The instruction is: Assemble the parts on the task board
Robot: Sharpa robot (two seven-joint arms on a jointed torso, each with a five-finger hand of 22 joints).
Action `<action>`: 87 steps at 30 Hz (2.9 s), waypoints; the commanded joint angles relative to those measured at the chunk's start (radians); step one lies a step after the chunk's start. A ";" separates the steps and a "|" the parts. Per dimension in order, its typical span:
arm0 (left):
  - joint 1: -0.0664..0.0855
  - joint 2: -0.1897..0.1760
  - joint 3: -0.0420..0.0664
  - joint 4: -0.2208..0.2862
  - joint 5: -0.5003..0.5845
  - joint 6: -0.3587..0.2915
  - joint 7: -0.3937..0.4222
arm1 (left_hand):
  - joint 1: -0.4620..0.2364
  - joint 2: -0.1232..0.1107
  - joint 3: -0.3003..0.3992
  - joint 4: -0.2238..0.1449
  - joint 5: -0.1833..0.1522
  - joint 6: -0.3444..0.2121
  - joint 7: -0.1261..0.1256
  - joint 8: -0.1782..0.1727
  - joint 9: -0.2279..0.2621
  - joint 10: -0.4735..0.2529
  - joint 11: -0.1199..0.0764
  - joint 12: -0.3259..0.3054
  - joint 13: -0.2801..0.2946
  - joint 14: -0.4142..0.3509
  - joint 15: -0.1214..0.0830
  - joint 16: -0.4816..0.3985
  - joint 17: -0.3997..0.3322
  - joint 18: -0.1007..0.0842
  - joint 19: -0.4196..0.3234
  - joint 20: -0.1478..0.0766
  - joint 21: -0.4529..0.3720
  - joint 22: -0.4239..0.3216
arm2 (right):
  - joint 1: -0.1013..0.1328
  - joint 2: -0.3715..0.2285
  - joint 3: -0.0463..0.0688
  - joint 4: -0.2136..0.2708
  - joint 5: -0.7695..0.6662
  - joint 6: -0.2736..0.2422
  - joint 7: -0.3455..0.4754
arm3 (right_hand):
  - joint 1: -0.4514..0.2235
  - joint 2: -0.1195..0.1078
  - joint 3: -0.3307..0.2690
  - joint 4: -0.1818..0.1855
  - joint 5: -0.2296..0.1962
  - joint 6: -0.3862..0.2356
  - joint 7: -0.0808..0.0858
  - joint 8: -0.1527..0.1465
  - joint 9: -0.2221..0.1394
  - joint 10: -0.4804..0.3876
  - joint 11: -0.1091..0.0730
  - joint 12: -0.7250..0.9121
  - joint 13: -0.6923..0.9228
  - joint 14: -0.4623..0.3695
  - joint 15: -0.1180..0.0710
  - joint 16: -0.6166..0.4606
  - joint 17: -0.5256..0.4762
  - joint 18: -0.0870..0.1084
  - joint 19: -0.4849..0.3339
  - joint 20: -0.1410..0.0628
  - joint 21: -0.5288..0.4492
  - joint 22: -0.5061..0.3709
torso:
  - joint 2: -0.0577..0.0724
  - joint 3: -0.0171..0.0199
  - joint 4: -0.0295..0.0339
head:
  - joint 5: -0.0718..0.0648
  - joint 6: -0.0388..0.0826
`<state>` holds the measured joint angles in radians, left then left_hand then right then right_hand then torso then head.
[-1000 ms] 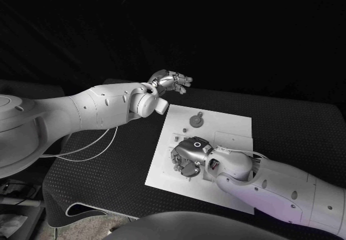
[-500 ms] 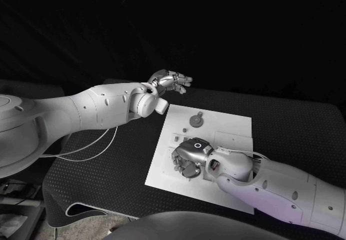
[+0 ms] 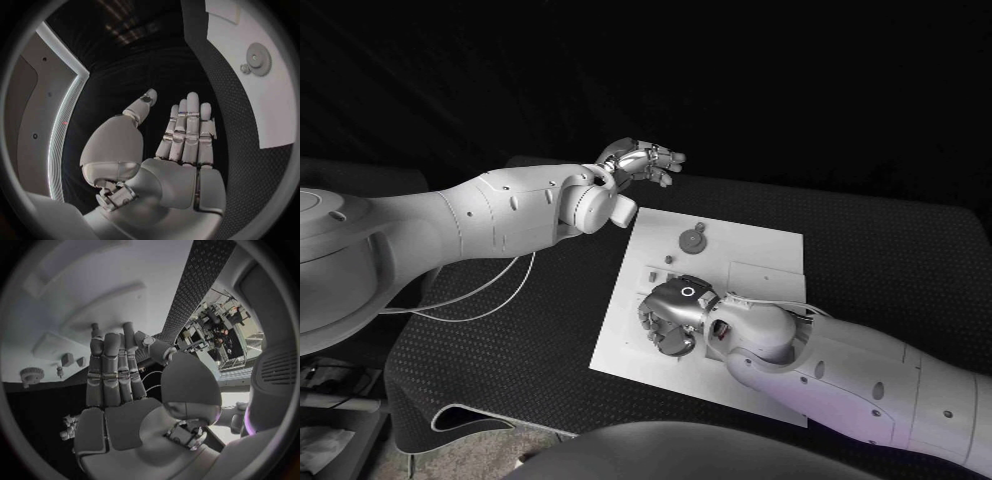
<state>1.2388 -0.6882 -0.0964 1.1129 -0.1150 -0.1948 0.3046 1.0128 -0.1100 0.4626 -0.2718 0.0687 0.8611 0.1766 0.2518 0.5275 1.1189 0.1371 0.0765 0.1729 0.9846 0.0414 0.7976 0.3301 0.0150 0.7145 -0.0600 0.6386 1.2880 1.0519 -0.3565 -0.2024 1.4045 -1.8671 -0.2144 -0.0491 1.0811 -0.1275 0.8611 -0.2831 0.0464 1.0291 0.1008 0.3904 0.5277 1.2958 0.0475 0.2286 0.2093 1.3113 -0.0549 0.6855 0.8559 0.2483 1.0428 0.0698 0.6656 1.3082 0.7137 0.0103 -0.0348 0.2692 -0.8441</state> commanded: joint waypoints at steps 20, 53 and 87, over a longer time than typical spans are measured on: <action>0.002 0.001 0.001 0.000 0.005 0.011 0.006 | -0.001 0.004 -0.001 0.004 0.000 -0.002 -0.001 0.007 -0.002 0.003 0.006 0.005 -0.002 0.005 0.004 -0.004 0.003 0.014 0.000 0.007 -0.005 0.002 | -0.007 -0.002 -0.013 -0.006 0.005 0.008 -0.005 | -0.052 -0.061 -0.024 -0.006 0.064 -0.053 0.026 -0.046 -0.007 -0.064 0.022 -0.036 -0.010 -0.013 0.014 0.005 -0.007 0.013 -0.022 0.001 0.017 0.021 | 0.000 0.0010 -0.0020 | 0.001 -0.003; 0.002 -0.015 0.001 -0.007 0.005 0.011 0.011 | -0.001 0.003 -0.001 0.005 0.000 -0.004 0.000 0.007 -0.003 0.007 0.005 0.008 -0.003 0.005 0.004 -0.006 0.006 0.014 0.000 0.007 -0.007 0.004 | 0.070 -0.217 0.074 0.116 0.530 -0.111 0.110 | -0.054 -0.089 -0.241 -0.003 0.134 -0.153 0.072 -0.100 -0.049 -0.195 0.055 -0.005 -0.060 -0.044 0.045 0.019 -0.020 0.013 -0.054 0.010 0.012 0.009 | -0.001 0.0037 -0.0063 | -0.029 0.046; -0.006 -0.007 0.000 -0.052 0.007 0.021 0.017 | -0.003 0.005 -0.005 0.008 -0.001 -0.007 -0.002 0.009 -0.005 0.060 -0.020 0.050 0.010 0.006 0.003 -0.016 0.021 0.012 0.002 0.005 -0.016 0.013 | 0.147 -0.560 0.034 0.252 0.966 0.360 -0.377 | -0.326 0.006 -0.305 0.137 0.002 -0.040 -0.014 -0.076 0.070 -0.204 -0.073 0.968 0.702 -0.010 -0.078 0.476 0.265 0.013 0.047 -0.102 0.291 0.021 | -0.024 0.0290 -0.0482 | -0.116 0.032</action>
<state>1.2326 -0.6971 -0.0970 1.0602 -0.1145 -0.1885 0.3068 1.0127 -0.1100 0.4600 -0.2692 0.0687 0.8611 0.1766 0.2555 0.5240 1.1743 0.1144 0.1230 0.1818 0.9846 0.0414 0.7849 0.3495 0.0150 0.7145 -0.0600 0.6267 1.2997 1.2000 -0.9194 -0.1627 1.6519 -0.9792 0.0673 -0.3084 0.7615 -0.1219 0.5475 -0.1500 0.0532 0.9885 0.0777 0.3188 0.5990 1.0931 -0.0223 1.1933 0.9102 1.3025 -0.1295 1.1571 1.1193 0.2408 1.0909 -0.0291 0.9537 1.3083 0.6920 0.0374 -0.0777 0.1563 -0.8089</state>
